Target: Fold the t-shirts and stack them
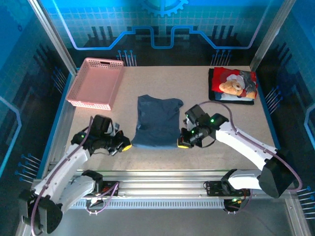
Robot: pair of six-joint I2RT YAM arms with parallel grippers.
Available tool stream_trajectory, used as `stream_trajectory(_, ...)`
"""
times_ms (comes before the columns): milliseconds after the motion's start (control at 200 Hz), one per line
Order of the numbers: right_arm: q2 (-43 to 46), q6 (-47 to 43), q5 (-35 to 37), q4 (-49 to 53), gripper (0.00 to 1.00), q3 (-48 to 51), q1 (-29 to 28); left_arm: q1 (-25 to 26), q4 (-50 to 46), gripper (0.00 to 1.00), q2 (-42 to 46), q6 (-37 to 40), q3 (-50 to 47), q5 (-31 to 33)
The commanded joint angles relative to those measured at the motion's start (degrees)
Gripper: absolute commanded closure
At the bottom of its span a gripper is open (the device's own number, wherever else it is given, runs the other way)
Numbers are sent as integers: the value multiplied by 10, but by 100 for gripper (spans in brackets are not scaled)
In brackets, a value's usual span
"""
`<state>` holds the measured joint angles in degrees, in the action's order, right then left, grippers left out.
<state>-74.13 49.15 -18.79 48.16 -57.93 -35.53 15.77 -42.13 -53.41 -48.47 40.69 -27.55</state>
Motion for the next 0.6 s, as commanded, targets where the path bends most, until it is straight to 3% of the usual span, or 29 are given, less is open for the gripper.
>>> stream_trajectory(0,-36,-57,0,49,100,-68,41,-12,4,100,-61,19,73,-31)
stream_trajectory(265,-184,-148,-39,75,100,-227,118,-101,80,100,-212,28,199,-73)
stream_trajectory(595,-339,-220,-52,121,100,-387,179,-140,111,100,-369,48,321,-94)
